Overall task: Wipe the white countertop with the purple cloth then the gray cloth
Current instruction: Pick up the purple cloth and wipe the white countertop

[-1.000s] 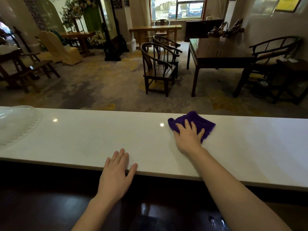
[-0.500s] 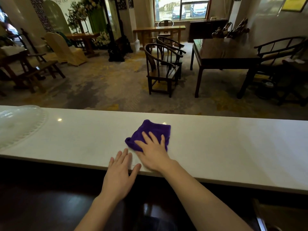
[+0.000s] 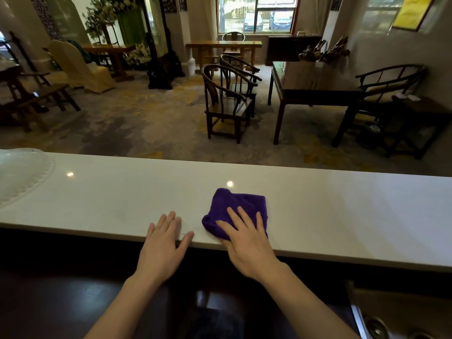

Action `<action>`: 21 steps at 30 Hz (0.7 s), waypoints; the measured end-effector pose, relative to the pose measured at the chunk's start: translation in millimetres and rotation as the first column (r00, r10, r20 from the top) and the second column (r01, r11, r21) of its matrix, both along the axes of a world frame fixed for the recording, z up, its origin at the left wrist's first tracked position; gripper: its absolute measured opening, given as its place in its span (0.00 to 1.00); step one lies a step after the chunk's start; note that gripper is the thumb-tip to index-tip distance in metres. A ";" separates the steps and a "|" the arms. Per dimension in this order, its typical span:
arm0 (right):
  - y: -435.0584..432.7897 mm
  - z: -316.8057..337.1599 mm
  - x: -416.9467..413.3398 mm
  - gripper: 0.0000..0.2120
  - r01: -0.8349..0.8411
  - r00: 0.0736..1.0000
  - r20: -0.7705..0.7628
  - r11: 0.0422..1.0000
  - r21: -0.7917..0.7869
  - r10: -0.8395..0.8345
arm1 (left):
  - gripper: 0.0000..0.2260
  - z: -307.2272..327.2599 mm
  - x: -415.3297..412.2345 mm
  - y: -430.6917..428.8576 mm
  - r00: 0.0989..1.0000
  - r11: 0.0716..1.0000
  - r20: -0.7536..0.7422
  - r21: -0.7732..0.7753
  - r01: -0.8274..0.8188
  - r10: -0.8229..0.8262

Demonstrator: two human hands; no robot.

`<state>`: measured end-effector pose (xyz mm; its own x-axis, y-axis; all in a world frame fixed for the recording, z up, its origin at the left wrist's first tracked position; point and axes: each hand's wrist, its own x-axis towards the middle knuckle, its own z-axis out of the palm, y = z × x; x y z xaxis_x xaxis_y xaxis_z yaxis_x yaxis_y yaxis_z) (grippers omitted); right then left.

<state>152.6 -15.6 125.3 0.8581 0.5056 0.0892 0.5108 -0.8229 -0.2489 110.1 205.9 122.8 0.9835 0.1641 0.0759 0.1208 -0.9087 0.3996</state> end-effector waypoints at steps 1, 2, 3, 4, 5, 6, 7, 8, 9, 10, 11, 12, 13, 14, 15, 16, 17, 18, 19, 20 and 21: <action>-7.4 1.1 -1.3 0.23 0.019 1.000 -0.002 1.000 -0.007 -0.019 | 0.26 -0.1 -0.3 0.1 1.000 1.000 -0.002 0.004 0.000 0.000; -15.0 2.0 -2.2 0.23 0.038 0.999 -0.005 0.999 -0.013 -0.038 | 0.27 -0.1 -0.7 0.1 1.000 1.000 -0.004 0.008 0.001 -0.001; -22.8 2.9 -2.6 0.23 0.059 0.998 -0.009 0.998 -0.018 -0.060 | 0.27 -0.2 -1.2 0.1 1.000 1.000 -0.005 0.010 0.001 0.000; -30.8 3.4 -2.8 0.23 0.084 0.996 -0.013 0.996 -0.021 -0.085 | 0.27 -0.2 -1.6 0.2 1.000 1.000 -0.008 0.011 0.000 0.000; -38.8 3.7 -3.3 0.23 0.111 0.994 -0.016 0.994 -0.022 -0.111 | 0.28 -0.1 -1.9 0.1 1.000 1.000 -0.011 0.009 -0.001 0.001; -46.6 4.0 -3.8 0.23 0.137 0.990 -0.020 0.990 -0.022 -0.137 | 0.28 0.3 -1.9 0.0 1.000 1.000 -0.014 0.007 -0.001 0.001; -54.0 4.5 -4.7 0.23 0.162 0.987 -0.024 0.987 -0.021 -0.162 | 0.28 0.9 -2.1 -0.3 1.000 1.000 -0.015 0.006 -0.001 0.001; -60.4 5.1 -5.7 0.23 0.184 0.982 -0.029 0.983 -0.021 -0.185 | 0.28 1.4 -2.3 -0.9 1.000 1.000 -0.014 0.005 -0.002 0.002; -65.6 6.1 -6.6 0.23 0.203 0.978 -0.034 0.979 -0.018 -0.203 | 0.28 1.9 -2.6 -1.6 1.000 1.000 -0.012 0.006 -0.003 0.003; -69.7 7.4 -7.2 0.23 0.216 0.975 -0.047 0.976 -0.004 -0.216 | 0.27 2.4 -2.9 -2.4 1.000 1.000 -0.012 0.009 -0.006 0.006; -72.4 9.9 -7.8 0.22 0.225 0.972 -0.077 0.974 0.035 -0.222 | 0.27 2.8 -3.2 -3.3 1.000 1.000 -0.014 0.014 -0.009 0.009; -74.5 14.0 -8.3 0.22 0.237 0.966 -0.134 0.965 0.114 -0.221 | 0.27 2.8 -3.6 -4.4 1.000 1.000 -0.019 0.018 -0.012 0.012; -76.0 20.0 -9.4 0.21 0.256 0.956 -0.205 0.939 0.230 -0.210 | 0.27 2.7 -4.0 -5.5 1.000 1.000 -0.025 0.019 -0.015 0.015; -77.6 27.4 -10.9 0.19 0.281 0.944 -0.272 0.889 0.362 -0.187 | 0.27 2.9 -4.0 -6.2 0.999 1.000 -0.032 0.019 -0.018 0.019; -79.6 35.5 -13.5 0.16 0.304 0.934 -0.323 0.818 0.489 -0.154 | 0.27 3.3 -3.8 -6.9 0.999 1.000 -0.043 0.020 -0.023 0.024; -81.5 43.8 -16.7 0.14 0.323 0.926 -0.356 0.745 0.583 -0.123 | 0.27 4.2 -3.4 -7.6 0.998 0.999 -0.056 0.022 -0.029 0.030; -83.2 51.9 -20.1 0.13 0.345 0.918 -0.384 0.687 0.639 -0.104 | 0.27 5.4 -3.1 -8.4 0.997 0.999 -0.069 0.023 -0.035 0.036; -85.1 59.0 -22.9 0.13 0.368 0.908 -0.408 0.648 0.667 -0.095 | 0.26 7.2 -2.8 -10.0 0.996 0.999 -0.077 0.018 -0.040 0.042; -86.8 65.1 -25.7 0.13 0.382 0.901 -0.424 0.623 0.682 -0.088 | 0.26 8.7 -3.4 -12.4 0.996 0.999 -0.076 0.005 -0.044 0.044; -88.4 70.1 -27.9 0.11 0.388 0.898 -0.432 0.600 0.699 -0.077 | 0.27 10.2 -4.7 -16.2 0.998 0.999 -0.057 -0.020 -0.041 0.040; -89.5 74.5 -30.1 0.11 0.393 0.894 -0.443 0.576 0.717 -0.058 | 0.28 11.7 -6.6 -21.7 1.000 0.998 -0.018 -0.056 -0.027 0.026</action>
<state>122.5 -105.2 199.8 0.9853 0.1684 0.0301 0.0804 -0.3004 -0.9504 103.5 184.2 134.5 0.9799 0.1934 0.0490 0.1516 -0.8813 0.4475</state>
